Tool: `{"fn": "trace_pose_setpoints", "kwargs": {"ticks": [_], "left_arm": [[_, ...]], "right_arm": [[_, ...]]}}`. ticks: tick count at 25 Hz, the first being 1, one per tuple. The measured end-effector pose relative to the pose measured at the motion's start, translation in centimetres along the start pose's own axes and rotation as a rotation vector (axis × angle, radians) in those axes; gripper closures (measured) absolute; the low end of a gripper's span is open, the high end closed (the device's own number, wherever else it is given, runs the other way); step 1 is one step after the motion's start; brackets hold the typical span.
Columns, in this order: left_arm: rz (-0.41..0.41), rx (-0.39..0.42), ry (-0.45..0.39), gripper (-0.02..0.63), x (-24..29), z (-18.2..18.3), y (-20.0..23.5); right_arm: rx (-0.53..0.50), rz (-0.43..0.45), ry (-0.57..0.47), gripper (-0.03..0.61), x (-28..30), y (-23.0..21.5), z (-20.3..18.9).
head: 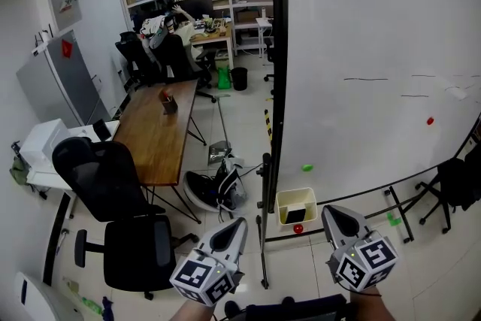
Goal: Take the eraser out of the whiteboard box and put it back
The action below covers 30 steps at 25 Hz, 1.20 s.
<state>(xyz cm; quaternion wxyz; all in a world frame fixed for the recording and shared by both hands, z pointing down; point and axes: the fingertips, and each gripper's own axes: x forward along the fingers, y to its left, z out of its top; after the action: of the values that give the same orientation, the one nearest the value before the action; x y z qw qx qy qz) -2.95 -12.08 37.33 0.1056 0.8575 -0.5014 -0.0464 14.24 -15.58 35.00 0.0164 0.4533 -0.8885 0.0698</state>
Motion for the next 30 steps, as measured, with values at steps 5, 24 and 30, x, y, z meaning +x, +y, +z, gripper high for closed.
{"fn": "trace_pose_setpoints", "kwargs": {"ticks": [5,24,30], "left_arm": [[0.047,-0.018,-0.004,0.586,0.8,-0.8,-3.1],[0.053,-0.030,-0.020,0.586,-6.7,-5.6,-16.5],[0.002,-0.062,-0.014,0.586,-10.4,-6.7,-19.1]], "right_arm": [[0.008,0.046,0.001,0.555,-2.2,-2.2,0.0],[-0.003,0.069,0.006,0.555,-17.2,-2.0,-2.5],[-0.011,0.021,0.024,0.555,-22.2,0.3,-3.3]]}}
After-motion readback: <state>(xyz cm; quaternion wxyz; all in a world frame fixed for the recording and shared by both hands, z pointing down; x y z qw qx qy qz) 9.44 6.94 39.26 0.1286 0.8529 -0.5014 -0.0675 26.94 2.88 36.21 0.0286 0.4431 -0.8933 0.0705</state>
